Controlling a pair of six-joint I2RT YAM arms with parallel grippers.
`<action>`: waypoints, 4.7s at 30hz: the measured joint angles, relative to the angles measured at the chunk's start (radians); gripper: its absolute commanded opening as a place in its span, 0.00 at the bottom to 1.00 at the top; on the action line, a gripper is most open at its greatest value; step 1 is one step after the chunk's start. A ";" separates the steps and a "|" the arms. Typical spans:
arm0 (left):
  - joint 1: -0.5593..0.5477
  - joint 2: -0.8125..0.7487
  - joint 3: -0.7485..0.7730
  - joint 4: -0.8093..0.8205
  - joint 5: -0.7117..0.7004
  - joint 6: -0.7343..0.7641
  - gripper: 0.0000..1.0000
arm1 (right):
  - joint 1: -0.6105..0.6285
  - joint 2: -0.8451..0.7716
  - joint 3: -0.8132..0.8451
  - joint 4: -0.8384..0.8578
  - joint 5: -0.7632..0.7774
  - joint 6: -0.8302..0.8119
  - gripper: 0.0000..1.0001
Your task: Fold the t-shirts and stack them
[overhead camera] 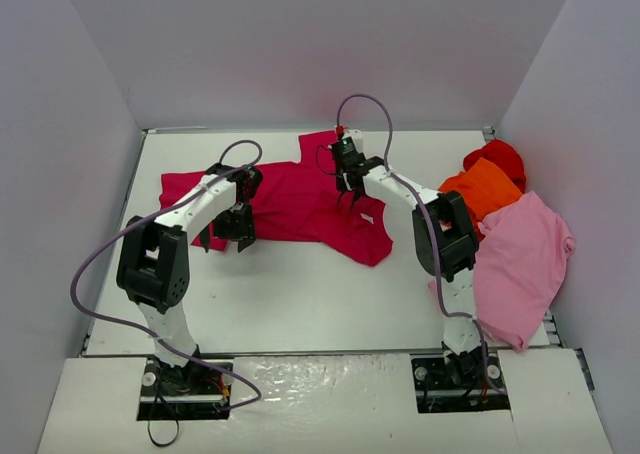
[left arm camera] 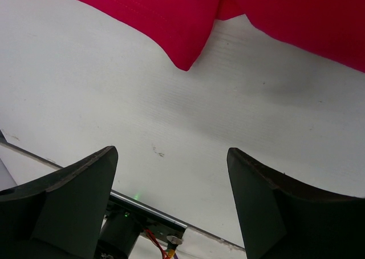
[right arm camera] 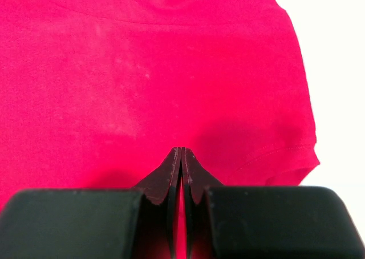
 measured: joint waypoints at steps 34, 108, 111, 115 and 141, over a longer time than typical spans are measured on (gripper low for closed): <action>-0.039 0.023 -0.009 0.025 -0.002 -0.004 0.69 | 0.168 -0.166 -0.336 -0.005 -0.100 0.089 0.00; -0.009 -0.141 -0.012 0.017 -0.036 0.032 0.00 | 0.032 -0.881 -0.825 -0.186 0.046 0.269 0.43; -0.009 -0.217 -0.019 0.016 -0.051 0.026 0.05 | 0.058 -0.810 -0.761 -0.073 -0.108 0.280 0.47; -0.009 -0.379 -0.048 0.018 -0.074 0.012 0.23 | 0.167 -0.574 -0.658 0.177 -0.299 0.311 0.48; 0.016 -0.759 -0.081 -0.142 -0.185 -0.022 0.70 | 0.462 0.043 -0.437 0.882 -0.631 0.663 0.48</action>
